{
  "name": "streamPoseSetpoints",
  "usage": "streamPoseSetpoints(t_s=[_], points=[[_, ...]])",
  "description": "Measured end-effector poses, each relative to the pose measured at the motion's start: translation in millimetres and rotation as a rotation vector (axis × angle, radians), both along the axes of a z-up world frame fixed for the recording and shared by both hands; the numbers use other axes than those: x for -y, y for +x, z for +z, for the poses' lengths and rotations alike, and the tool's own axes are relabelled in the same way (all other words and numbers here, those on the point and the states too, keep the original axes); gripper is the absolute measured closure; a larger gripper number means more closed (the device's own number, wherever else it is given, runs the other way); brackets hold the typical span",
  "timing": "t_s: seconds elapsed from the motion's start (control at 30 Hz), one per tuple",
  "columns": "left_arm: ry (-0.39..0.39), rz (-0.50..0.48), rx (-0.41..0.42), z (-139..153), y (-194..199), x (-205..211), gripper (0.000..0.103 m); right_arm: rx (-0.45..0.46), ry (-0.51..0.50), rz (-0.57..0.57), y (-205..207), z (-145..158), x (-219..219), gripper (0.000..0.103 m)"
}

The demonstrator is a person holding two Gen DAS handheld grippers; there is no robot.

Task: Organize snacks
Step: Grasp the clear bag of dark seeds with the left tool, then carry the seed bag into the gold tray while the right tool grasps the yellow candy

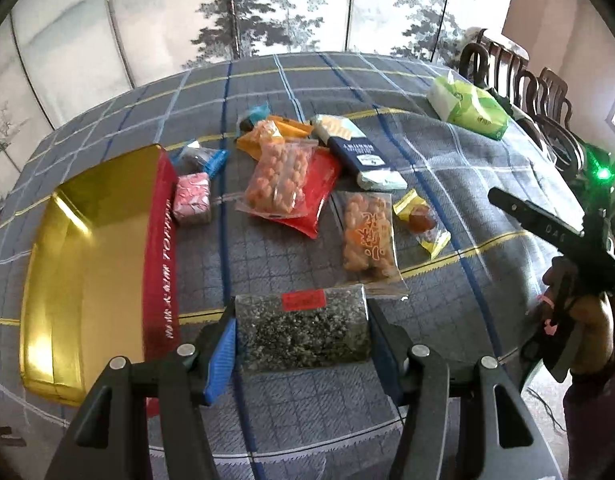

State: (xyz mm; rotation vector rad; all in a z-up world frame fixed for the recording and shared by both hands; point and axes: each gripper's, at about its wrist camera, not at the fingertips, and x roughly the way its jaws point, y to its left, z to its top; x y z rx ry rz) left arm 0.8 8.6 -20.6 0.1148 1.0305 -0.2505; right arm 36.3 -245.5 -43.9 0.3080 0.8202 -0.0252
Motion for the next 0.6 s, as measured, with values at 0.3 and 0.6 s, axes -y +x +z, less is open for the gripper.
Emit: streamPoseSetpoints(t_s=[0.3,0.6], points=[[0.013,0.034,0.036,15,-9,-18,0.043,-0.024,-0.02,-0.006,2,-2,-1,0.0],[0.016,0.078,0.061,27,-6,-38,0.043,-0.049,-0.051,-0.009,6,-5,-5,0.0]])
